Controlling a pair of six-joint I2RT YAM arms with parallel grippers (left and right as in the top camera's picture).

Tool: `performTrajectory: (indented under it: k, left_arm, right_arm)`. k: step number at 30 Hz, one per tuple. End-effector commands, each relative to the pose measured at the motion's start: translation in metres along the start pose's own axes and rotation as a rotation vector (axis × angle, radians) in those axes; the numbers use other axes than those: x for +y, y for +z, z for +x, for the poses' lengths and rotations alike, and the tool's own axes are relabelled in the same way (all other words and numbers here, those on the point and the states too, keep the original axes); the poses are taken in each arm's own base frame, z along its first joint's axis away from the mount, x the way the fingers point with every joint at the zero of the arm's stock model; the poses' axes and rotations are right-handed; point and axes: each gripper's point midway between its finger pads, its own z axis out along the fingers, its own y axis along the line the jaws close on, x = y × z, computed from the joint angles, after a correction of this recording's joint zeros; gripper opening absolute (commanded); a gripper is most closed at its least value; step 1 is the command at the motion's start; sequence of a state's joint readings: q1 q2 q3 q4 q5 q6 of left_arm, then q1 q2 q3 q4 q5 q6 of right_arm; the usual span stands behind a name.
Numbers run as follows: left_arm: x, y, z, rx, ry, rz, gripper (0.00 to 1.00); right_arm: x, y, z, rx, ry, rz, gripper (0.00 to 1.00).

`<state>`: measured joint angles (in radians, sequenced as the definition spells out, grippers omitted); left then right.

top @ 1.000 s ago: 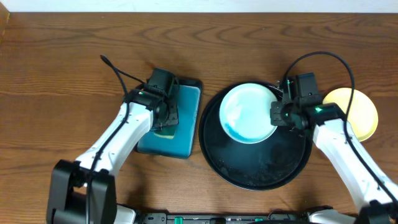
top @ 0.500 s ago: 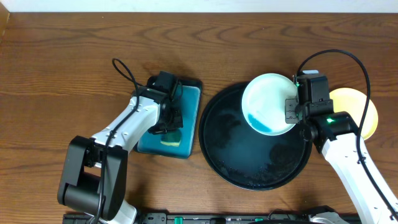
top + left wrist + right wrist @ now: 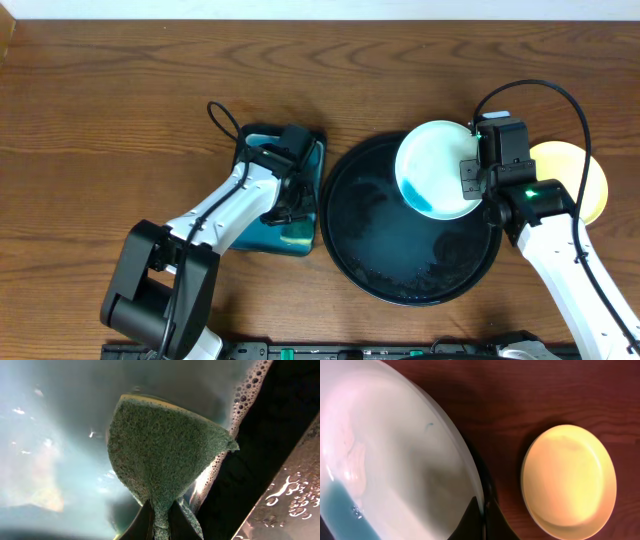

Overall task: Clean dirty plates on tray and stack at the side
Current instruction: 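Lift the mint plate with the right gripper and tilt it up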

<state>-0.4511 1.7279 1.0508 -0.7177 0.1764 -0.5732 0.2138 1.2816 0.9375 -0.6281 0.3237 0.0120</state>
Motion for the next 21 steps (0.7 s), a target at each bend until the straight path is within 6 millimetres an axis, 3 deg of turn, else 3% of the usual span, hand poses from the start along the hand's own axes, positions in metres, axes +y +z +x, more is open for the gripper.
performTrajectory:
  k: [1,8,11,17,21]
  left_arm:
    - [-0.003,0.005,0.012,0.054,-0.051,0.021,0.07]
    - [0.0,0.005,0.004,0.018,-0.046,0.002,0.08]
    - [0.007,-0.006,-0.014,-0.074,0.032,-0.063,0.07]
    - [0.018,-0.05,-0.047,-0.276,0.068,-0.117,0.07]
    - [0.024,-0.051,-0.053,-0.289,0.054,-0.121,0.07]
  right_arm:
    - [-0.005,-0.009,-0.011,-0.046,-0.034,0.041,0.01]
    - [0.008,-0.016,-0.02,-0.088,-0.147,0.072,0.01]
    - [0.008,-0.019,-0.022,-0.098,-0.167,0.115,0.01]
    - [0.012,-0.029,-0.029,-0.136,-0.243,0.193,0.01]
    - [0.017,-0.04,-0.035,-0.172,-0.305,0.264,0.01]
